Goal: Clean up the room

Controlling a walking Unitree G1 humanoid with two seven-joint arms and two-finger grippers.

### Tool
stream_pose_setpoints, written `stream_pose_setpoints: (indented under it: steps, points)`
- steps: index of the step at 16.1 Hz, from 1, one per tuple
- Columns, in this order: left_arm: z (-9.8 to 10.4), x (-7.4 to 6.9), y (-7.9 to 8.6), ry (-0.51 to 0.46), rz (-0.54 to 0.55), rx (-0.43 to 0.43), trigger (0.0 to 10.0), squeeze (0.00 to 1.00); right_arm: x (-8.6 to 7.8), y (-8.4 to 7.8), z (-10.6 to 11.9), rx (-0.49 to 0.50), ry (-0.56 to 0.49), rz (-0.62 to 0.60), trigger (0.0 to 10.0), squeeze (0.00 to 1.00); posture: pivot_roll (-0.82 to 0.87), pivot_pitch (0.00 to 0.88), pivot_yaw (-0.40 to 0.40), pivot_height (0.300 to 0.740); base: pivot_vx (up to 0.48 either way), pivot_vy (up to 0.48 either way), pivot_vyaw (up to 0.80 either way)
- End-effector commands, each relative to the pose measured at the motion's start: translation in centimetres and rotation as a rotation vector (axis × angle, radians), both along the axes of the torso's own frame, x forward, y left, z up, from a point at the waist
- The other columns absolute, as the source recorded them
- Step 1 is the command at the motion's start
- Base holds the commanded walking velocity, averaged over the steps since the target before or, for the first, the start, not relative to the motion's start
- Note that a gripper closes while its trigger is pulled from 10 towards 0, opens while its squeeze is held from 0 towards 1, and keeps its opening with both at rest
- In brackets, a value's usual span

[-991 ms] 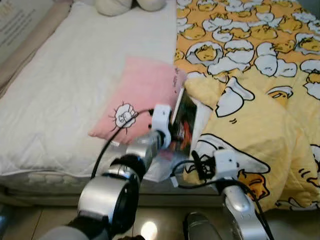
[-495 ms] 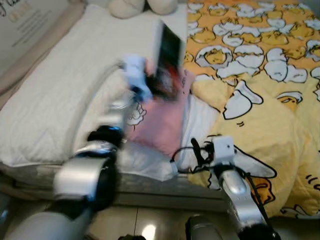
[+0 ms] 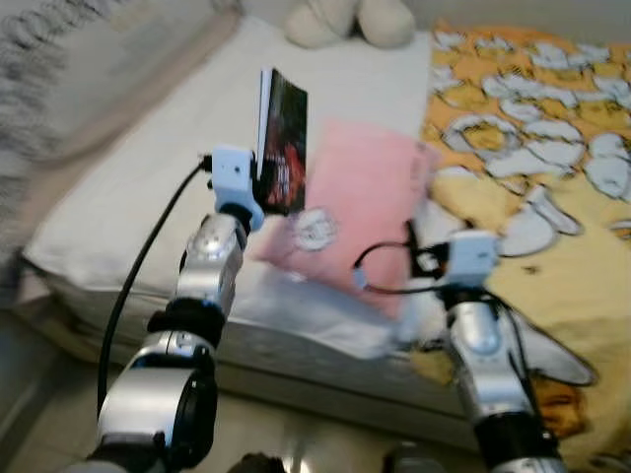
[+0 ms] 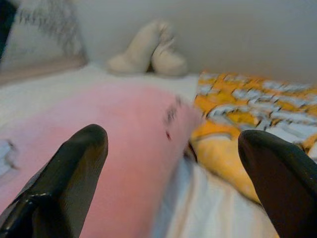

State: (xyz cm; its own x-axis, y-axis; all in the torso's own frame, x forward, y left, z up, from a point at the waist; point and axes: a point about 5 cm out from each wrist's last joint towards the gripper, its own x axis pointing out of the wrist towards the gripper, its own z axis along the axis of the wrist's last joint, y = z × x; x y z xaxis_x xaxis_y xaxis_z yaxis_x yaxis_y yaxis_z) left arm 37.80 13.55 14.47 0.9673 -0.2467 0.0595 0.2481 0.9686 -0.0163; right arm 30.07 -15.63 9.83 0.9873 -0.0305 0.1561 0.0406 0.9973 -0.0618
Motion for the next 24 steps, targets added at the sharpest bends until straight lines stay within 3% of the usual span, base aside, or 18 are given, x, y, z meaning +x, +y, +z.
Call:
stream_pose_setpoints:
  steps: [1, 7, 12, 13, 15, 16, 18, 24]
  points:
    - [0.5, 0.0, 0.6, -0.036, 0.015, 0.022, 10.0, 0.00, 0.1, 0.1, 1.0, 0.023, -0.042, -0.013, 10.0, 0.00, -0.25, 0.000, 0.094, 0.740, 0.000, 0.480, 0.00]
    - [2.0, 0.2, -0.8, -0.111, -0.054, 0.080, 10.0, 0.00, 0.4, 0.6, 1.4, -0.024, -0.059, 0.015, 10.0, 0.00, -0.27, 0.000, 0.107, 0.740, 0.000, 0.480, 0.00]
    - [0.5, -0.1, -0.3, -0.047, 0.003, 0.055, 10.0, 0.00, -0.6, 1.1, -0.1, -0.015, 0.003, 0.062, 10.0, 0.00, -0.27, 0.000, 0.100, 0.740, 0.000, 0.480, 0.00]
    - [0.2, -0.1, 0.0, -0.045, 0.035, 0.092, 10.0, 0.00, -0.8, 1.1, -0.3, -0.014, 0.015, 0.065, 10.0, 0.00, -0.27, 0.000, 0.097, 0.740, 0.000, 0.480, 0.00]
    - [-0.1, -0.3, 0.4, -0.065, 0.094, 0.169, 10.0, 0.00, -1.1, 0.9, -0.7, -0.014, 0.038, 0.070, 10.0, 0.00, -0.27, 0.000, 0.096, 0.740, 0.000, 0.000, 0.00]
    - [-0.3, -0.6, -0.3, -0.067, 0.029, 0.138, 10.0, 0.00, -1.2, 0.6, -1.3, -0.013, 0.064, 0.068, 10.0, 0.00, -0.27, 0.000, 0.094, 0.740, 0.281, 0.000, 0.00]
    - [-0.4, -0.6, -0.5, -0.059, 0.034, 0.164, 10.0, 0.00, -1.2, 0.6, -1.4, -0.019, 0.073, 0.076, 10.0, 0.00, -0.27, 0.000, 0.091, 0.740, 0.480, 0.000, 0.00]
    - [-0.2, -0.6, -1.4, -0.075, 0.000, 0.121, 10.0, 0.00, -0.7, 0.3, -1.3, -0.058, 0.081, 0.094, 10.0, 0.00, -0.26, 0.000, 0.068, 0.740, 0.480, 0.000, 0.00]
